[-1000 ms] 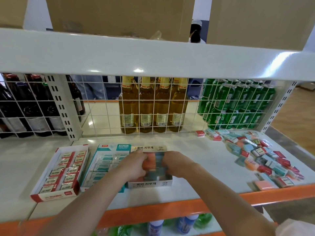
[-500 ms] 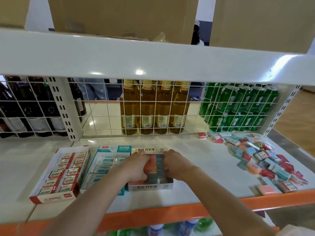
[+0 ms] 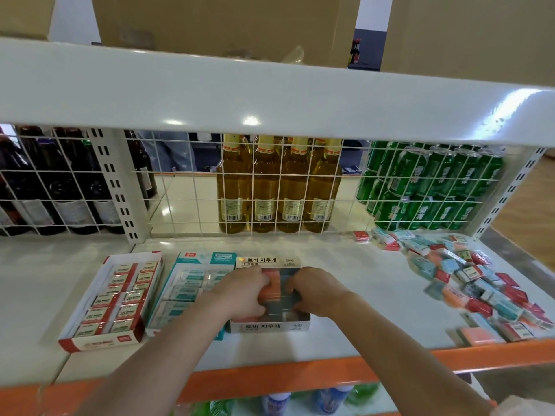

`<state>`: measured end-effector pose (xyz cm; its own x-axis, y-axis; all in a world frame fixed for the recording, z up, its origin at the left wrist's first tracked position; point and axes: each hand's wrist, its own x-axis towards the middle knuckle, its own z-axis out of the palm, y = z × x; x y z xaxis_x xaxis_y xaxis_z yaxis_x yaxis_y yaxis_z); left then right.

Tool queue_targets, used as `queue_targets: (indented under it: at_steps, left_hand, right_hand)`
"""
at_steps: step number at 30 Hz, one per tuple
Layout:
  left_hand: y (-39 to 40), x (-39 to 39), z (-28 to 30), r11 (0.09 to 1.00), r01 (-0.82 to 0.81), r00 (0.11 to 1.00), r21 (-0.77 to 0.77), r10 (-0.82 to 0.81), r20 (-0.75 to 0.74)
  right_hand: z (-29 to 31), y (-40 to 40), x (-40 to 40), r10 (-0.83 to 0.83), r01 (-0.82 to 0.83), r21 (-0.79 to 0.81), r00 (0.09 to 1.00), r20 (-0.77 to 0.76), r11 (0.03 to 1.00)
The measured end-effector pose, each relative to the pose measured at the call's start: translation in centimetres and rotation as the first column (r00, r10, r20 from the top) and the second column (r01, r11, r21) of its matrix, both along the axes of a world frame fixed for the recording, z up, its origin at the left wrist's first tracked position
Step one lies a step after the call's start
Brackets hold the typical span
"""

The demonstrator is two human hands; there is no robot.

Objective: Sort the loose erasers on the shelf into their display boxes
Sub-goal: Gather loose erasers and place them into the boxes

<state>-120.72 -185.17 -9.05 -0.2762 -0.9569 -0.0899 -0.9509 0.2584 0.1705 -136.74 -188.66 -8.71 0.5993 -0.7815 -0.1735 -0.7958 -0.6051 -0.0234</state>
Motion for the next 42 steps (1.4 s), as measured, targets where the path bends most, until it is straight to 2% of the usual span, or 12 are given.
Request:
queue_targets:
  at_steps: [6,11,25,33,37,42]
  left_hand:
    - [-0.2,-0.1,0.0,1.000,0.010,1.000,-0.014,-0.009,0.028]
    - [-0.5,0.0,-0.3,0.996,-0.003,1.000,-0.086,0.002,-0.009]
    - [-1.0,-0.1,-0.2,1.000,-0.005,1.000,-0.030,0.005,0.013]
    - [-0.6,-0.3,-0.1,0.996,-0.085,0.992,0.000,0.085,-0.088]
    - [-1.4,-1.6,0.7,0.994,-0.106,0.973,0.033,0.110,-0.202]
    - [-2.8,-5.4,0.9,0.999,-0.028,0.973,0.024,0.033,-0.229]
  right_hand:
    - [0.3,-0.2,-0.3,0.026,-0.026,0.032,1.000,0.003,0.999]
    - [-0.1,-0.3,-0.3,0.020,-0.020,0.030,1.000,0.015,0.999]
    - [-0.2,-0.7,-0.3,0.017,-0.017,0.028,0.999,0.029,0.999]
    - [0.0,-0.4,-1.7,0.030,-0.035,0.035,0.990,0.135,0.999]
    - [0.6,-0.6,-4.3,-0.106,0.111,-0.001,0.954,0.282,0.994]
    - [0.4,-1.1,-10.2,-0.261,0.258,0.044,0.935,0.239,0.965]
